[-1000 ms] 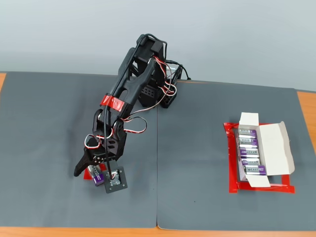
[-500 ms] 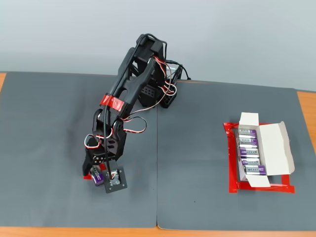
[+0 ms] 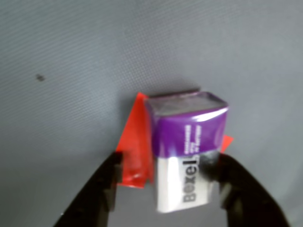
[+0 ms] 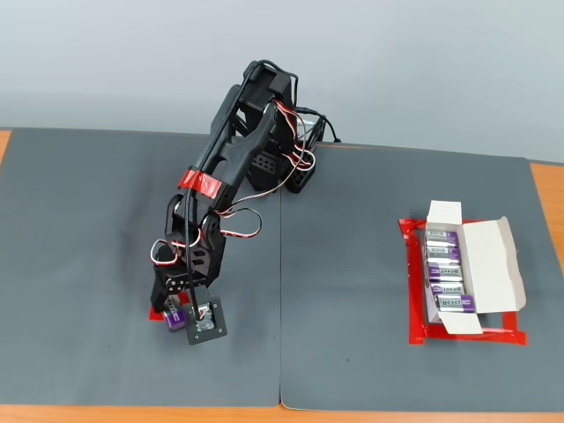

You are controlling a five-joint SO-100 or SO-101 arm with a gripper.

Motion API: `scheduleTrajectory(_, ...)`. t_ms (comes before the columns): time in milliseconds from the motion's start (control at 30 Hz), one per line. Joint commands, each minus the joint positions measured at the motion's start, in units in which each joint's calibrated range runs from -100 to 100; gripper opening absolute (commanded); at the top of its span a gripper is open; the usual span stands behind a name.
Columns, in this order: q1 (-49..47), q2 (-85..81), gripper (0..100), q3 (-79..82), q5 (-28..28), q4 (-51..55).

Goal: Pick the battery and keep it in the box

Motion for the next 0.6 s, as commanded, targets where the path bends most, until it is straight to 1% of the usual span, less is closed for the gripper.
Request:
scheduleTrajectory(0, -0.24, 0.35, 16, -0.92, -0.03, -0.13)
scheduleTrajectory(67, -0.39, 0.18, 12, -0.92, -0.08, -0.05)
scheduleTrajectory(167, -0.47, -0.15, 9, -0.92, -0.18, 0.04)
scheduleTrajectory(567, -0.32, -1.09, 9, -1.65, -0.96, 0.04)
